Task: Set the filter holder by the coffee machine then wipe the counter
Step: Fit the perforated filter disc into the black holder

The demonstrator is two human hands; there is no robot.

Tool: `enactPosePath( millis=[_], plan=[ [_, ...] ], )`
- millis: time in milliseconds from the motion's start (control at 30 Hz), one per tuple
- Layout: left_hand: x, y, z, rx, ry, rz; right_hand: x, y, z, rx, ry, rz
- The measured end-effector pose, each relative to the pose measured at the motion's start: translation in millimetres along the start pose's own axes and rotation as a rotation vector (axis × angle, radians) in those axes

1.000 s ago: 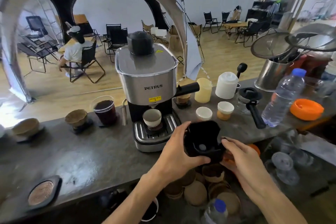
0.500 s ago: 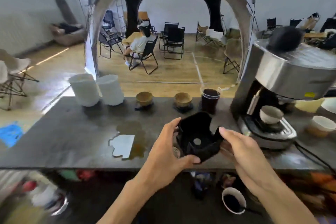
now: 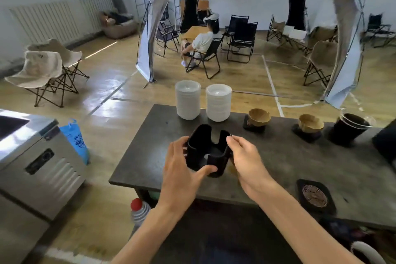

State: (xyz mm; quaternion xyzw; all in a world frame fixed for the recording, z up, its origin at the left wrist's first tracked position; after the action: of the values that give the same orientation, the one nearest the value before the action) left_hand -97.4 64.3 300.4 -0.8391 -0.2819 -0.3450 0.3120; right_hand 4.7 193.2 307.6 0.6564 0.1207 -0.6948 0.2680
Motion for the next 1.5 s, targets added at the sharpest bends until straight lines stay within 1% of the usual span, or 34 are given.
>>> enactPosePath(
  millis=[167,333,433,567,667,733,800,867,933,1000,1067,1167,1267,1367,1500],
  plan=[
    [-21,-25,0,0.032,0.023,-0.062,5,-39,29,0.028,0.059,-0.007],
    [-32,-35,16,0.001,0.087,-0.119,18,-55,37,0.069,-0.01,0.105],
    [-39,-36,23,-0.025,0.131,-0.129,24,-54,33,0.086,-0.034,0.115],
    [-47,-34,27,-0.048,0.149,-0.13,22,-52,31,0.092,0.064,0.082],
    [-53,-32,28,-0.085,0.137,-0.13,25,-50,31,0.066,0.161,0.054],
    [-54,-30,27,-0.117,0.106,-0.13,22,-45,29,0.049,0.182,0.04],
    [-48,-25,23,-0.129,0.032,-0.112,19,-37,22,0.036,0.186,0.038],
    [-35,-16,16,-0.09,-0.019,-0.093,18,-27,2,0.054,0.165,0.03],
    [-14,-3,10,-0.014,-0.025,-0.05,14,-12,-28,0.092,0.121,-0.006],
    [12,13,14,-0.007,0.026,-0.01,7,9,-68,0.149,0.098,-0.049],
    [38,27,32,-0.11,0.127,-0.01,-1,35,-111,0.249,0.166,-0.074],
    [69,45,75,-0.362,0.287,-0.11,3,57,-182,0.427,0.347,-0.038],
    [92,59,119,-0.572,0.32,-0.198,13,68,-241,0.53,0.568,0.013],
    [114,68,153,-0.679,0.307,-0.266,18,70,-272,0.52,0.679,0.055],
    [137,72,178,-0.73,0.283,-0.333,22,60,-281,0.45,0.673,0.081]
  ],
)
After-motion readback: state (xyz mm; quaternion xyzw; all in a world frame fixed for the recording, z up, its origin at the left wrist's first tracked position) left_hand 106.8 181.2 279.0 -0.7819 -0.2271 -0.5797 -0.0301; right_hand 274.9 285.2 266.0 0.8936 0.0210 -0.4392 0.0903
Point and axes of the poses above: each hand's wrist, its own y-axis away from the middle knuckle, its own z-axis out of the palm, x = y × z, the point moved 3 cm from there along -y, towards the middle knuckle, and after that the axes turned 6 degrees about -y, right-handed, at the moved point
